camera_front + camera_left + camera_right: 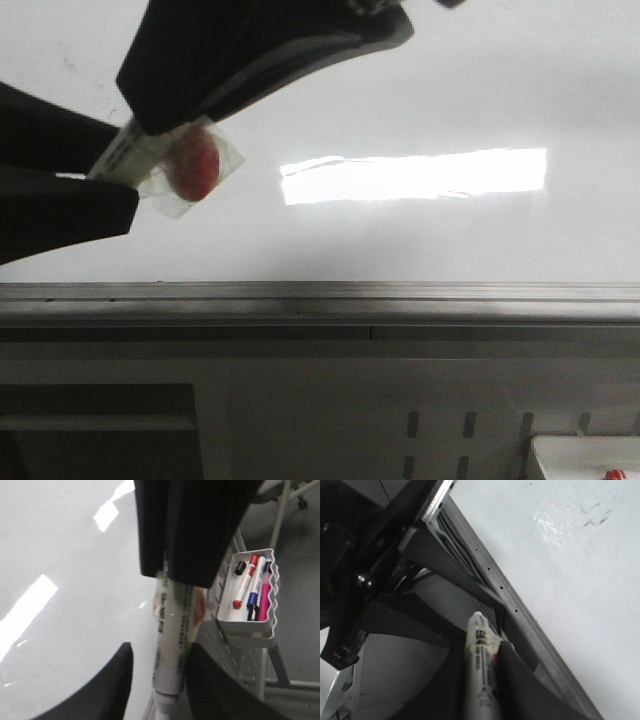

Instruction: Write number 4 on whiteboard

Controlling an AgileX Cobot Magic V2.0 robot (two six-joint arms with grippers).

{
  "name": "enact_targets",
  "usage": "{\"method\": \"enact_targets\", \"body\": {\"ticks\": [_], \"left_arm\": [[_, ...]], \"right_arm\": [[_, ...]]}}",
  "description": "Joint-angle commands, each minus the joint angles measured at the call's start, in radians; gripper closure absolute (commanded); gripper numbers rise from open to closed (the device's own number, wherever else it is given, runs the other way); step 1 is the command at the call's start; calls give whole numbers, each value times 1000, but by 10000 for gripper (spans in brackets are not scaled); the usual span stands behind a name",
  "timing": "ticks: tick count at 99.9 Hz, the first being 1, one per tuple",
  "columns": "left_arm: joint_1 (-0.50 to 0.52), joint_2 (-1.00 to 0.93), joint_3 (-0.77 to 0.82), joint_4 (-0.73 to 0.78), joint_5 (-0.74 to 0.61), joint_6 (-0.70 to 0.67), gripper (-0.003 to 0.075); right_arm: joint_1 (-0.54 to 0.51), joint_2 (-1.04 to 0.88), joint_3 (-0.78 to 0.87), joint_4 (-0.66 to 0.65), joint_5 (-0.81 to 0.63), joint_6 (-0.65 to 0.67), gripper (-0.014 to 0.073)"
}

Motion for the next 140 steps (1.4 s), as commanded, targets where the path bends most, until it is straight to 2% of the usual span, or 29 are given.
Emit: {"method": "enact_targets", "body": {"ticks": [1, 9, 20, 31, 51, 70, 101, 124, 140], "left_arm": [[10, -20, -26, -135, -61, -12, 309], [28, -37, -26, -151, -56, -12, 259], [44, -69, -26, -154, -37, -13, 258], [49, -121, -26, -185, 47, -13, 258], [49, -228, -26, -387, 174, -13, 258], [49, -284, -26, -480, 198, -13, 258], [49, -284, -26, -528, 256, -12, 258], [94, -284, -26, -528, 256, -12, 259], [129, -284, -26, -528, 248, -12, 259]], "right_arm": [[-2, -19, -34, -3, -58, -13, 659], [-2, -19, -34, -3, -58, -11, 659], [-2, -15, -34, -3, -88, -11, 659], [-20, -15, -45, -3, -109, -11, 659], [-106, -15, -148, -23, -12, -11, 658], [-195, 47, -280, -45, 100, -11, 658], [-213, 189, -429, -132, 104, -11, 657], [-217, 225, -452, -167, 73, -11, 656], [-217, 237, -448, -167, 117, -11, 656]]}}
